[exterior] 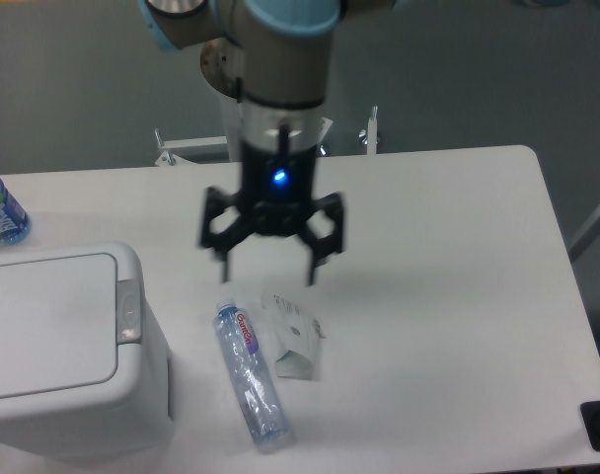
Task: Open the trash can
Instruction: 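Move the gripper down toward the grey handle of the white trash can lid, then hook the gripper finger under the lid handle and press against it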
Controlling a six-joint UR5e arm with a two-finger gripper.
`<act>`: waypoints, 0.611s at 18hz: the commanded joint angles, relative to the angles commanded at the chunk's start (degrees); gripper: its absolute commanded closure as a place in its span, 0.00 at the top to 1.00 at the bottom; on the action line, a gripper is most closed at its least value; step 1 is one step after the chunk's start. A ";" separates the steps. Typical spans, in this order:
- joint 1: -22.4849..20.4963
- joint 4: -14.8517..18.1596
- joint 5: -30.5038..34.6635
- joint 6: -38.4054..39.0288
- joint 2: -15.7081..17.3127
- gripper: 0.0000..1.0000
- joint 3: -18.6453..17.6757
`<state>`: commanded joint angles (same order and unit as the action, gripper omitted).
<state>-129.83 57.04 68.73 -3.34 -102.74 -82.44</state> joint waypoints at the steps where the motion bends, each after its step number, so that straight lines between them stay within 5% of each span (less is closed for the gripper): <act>1: 0.97 -0.09 0.00 0.00 -0.35 1.00 0.00; 11: 2.74 -0.27 0.09 -0.52 -1.14 1.00 -0.09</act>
<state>-127.09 56.78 68.82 -3.87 -103.89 -82.53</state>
